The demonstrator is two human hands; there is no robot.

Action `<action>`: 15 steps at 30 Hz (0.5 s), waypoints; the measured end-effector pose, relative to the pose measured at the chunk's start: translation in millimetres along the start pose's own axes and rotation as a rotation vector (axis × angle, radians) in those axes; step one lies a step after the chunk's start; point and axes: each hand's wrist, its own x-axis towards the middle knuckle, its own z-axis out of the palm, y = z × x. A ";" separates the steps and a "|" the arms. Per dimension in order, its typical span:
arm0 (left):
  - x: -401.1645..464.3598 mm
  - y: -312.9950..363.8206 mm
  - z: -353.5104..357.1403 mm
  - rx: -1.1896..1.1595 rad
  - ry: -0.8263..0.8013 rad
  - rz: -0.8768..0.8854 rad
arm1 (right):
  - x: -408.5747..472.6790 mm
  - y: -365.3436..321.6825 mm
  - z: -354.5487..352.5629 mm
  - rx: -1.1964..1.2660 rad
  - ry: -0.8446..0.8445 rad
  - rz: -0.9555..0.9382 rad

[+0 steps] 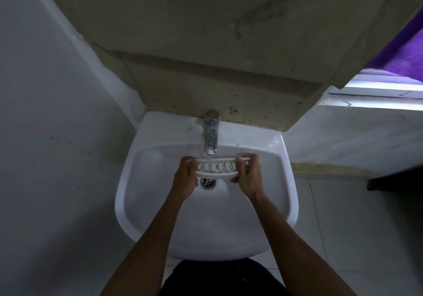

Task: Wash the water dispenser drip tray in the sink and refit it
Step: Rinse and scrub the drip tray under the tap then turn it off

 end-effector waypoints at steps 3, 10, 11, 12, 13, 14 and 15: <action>-0.9 1.0 -5.9 0.057 0.041 0.012 | -2.1 -8.8 1.2 -0.005 0.009 0.029; -10.0 11.9 -12.3 0.244 0.054 0.179 | -0.5 -20.9 2.6 -0.020 0.059 0.001; -9.0 12.7 -12.7 0.271 0.066 0.184 | 0.4 -20.0 2.5 -0.018 0.053 -0.002; -7.7 12.3 -13.6 0.285 0.065 0.199 | 1.2 -18.6 1.9 -0.030 0.046 -0.006; -6.8 11.4 -15.0 0.293 0.053 0.221 | 2.4 -16.4 0.8 -0.056 0.037 -0.013; -4.8 9.5 -16.9 0.301 0.034 0.243 | 4.0 -13.2 -1.2 -0.107 0.027 -0.018; -3.4 8.5 -19.0 0.304 0.010 0.260 | 5.5 -9.8 -3.9 -0.157 0.013 -0.029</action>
